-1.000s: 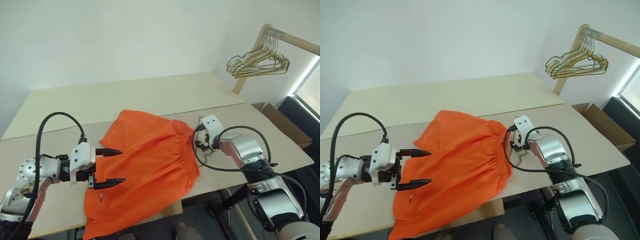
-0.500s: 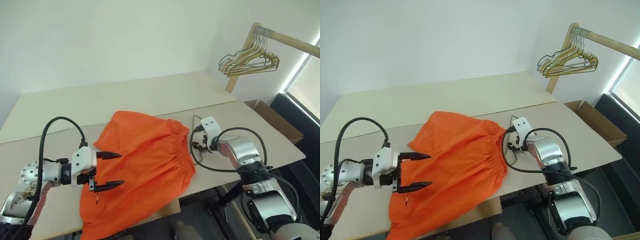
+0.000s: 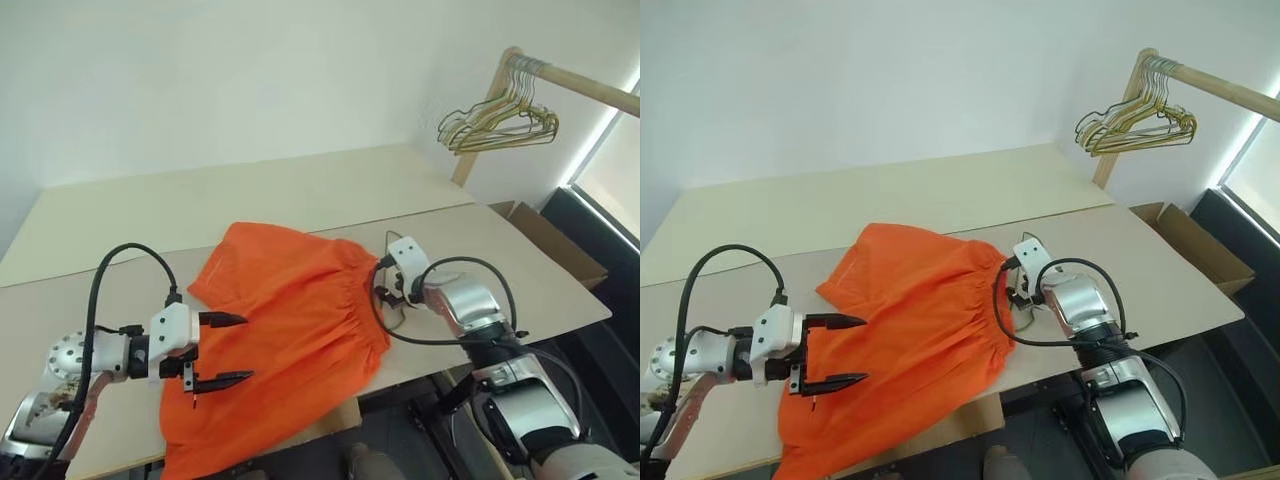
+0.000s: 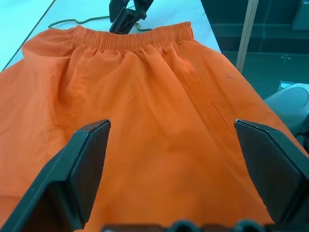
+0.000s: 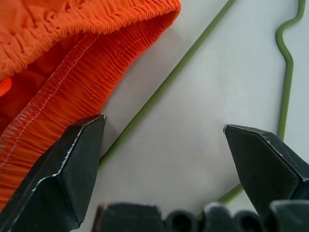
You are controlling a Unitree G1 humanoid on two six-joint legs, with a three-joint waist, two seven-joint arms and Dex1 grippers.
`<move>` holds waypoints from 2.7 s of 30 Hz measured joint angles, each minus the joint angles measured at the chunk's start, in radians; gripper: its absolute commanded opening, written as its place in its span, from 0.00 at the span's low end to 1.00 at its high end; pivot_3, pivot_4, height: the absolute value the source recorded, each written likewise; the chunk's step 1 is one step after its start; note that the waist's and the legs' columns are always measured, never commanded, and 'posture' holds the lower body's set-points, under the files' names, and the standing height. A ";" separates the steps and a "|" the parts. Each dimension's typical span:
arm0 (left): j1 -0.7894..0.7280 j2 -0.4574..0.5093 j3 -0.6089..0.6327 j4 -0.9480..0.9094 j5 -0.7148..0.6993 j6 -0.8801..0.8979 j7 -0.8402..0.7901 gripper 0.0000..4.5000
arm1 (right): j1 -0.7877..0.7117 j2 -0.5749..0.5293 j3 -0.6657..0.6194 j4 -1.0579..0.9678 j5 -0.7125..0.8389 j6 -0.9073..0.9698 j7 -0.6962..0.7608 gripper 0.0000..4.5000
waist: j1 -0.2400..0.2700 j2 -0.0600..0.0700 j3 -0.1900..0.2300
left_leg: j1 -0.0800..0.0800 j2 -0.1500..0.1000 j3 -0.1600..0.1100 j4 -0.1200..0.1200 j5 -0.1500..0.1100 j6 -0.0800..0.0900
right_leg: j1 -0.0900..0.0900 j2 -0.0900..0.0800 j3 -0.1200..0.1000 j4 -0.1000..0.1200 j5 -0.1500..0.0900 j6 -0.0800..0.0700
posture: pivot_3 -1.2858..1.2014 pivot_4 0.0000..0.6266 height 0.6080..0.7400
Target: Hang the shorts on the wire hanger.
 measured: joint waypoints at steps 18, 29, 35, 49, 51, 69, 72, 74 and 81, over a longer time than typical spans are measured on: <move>-0.004 -0.001 -0.010 0.002 0.031 -0.012 0.005 0.99 | 0.066 -0.038 -0.134 -0.129 0.074 0.153 0.118 1.00 | 0.019 0.001 0.000 | 0.002 0.001 0.002 0.001 0.000 0.000 | 0.006 0.001 -0.005 -0.002 0.000 0.000 | 0.51 0.00 1.00; 0.014 0.002 -0.028 0.004 0.066 -0.030 0.010 0.99 | 0.026 0.013 -0.144 -0.032 0.081 0.166 0.082 1.00 | 0.019 0.001 0.000 | 0.008 0.000 0.002 0.001 0.000 0.000 | 0.011 0.000 -0.005 -0.002 0.000 0.000 | 0.51 0.00 1.00; 0.021 0.002 -0.029 0.003 0.074 -0.034 0.011 1.00 | 0.030 -0.007 -0.105 -0.039 0.059 0.166 0.082 0.65 | 0.022 0.001 0.000 | 0.010 0.001 0.002 0.001 0.000 0.000 | 0.012 0.000 -0.005 -0.002 -0.002 0.003 | 0.52 0.00 1.00; 0.018 0.002 -0.046 0.005 0.099 -0.067 0.011 1.00 | 0.044 -0.019 -0.054 -0.056 0.003 0.157 0.081 0.00 | 0.024 -0.002 -0.003 | 0.011 0.001 0.002 0.000 0.000 0.000 | 0.013 0.001 -0.005 -0.002 -0.003 0.002 | 0.52 0.00 1.00; 0.018 0.002 -0.047 0.007 0.099 -0.067 0.012 1.00 | 0.046 -0.018 -0.050 -0.056 -0.008 0.149 0.078 0.00 | 0.024 -0.003 -0.004 | 0.011 0.001 0.002 0.000 0.000 0.000 | 0.013 0.001 -0.005 -0.002 -0.004 0.004 | 0.52 0.00 1.00; -0.316 -0.407 0.024 0.100 -0.276 0.425 0.470 1.00 | 0.003 0.121 -0.273 -0.200 -0.001 -0.117 -0.108 0.00 | 0.021 0.000 -0.002 | 0.001 -0.001 -0.006 0.000 -0.001 0.001 | 0.005 0.000 -0.002 -0.003 0.000 0.001 | 0.51 0.00 1.00; -0.364 -0.460 0.050 0.119 -0.399 0.541 0.531 1.00 | 0.045 0.135 -0.206 -0.328 0.006 -0.267 -0.049 0.00 | 0.022 0.000 -0.002 | 0.000 -0.001 -0.009 0.001 -0.001 0.000 | 0.005 -0.001 -0.005 -0.003 0.000 0.001 | 0.51 0.00 1.00; -0.391 -0.503 0.084 0.122 -0.498 0.601 0.563 1.00 | 0.123 0.124 -0.114 -0.396 -0.057 -0.472 -0.035 0.00 | 0.025 0.000 -0.002 | -0.001 -0.001 -0.010 0.001 -0.002 0.000 | 0.005 -0.001 -0.007 -0.004 0.000 0.001 | 0.51 0.00 1.00; -0.475 -0.559 0.160 0.122 -0.695 0.649 0.639 1.00 | 0.235 0.162 0.068 -0.415 -0.204 -0.819 -0.055 0.00 | 0.022 0.000 -0.002 | 0.001 -0.002 -0.011 0.003 -0.001 -0.001 | 0.007 -0.001 -0.006 -0.002 0.000 0.001 | 0.51 0.00 1.00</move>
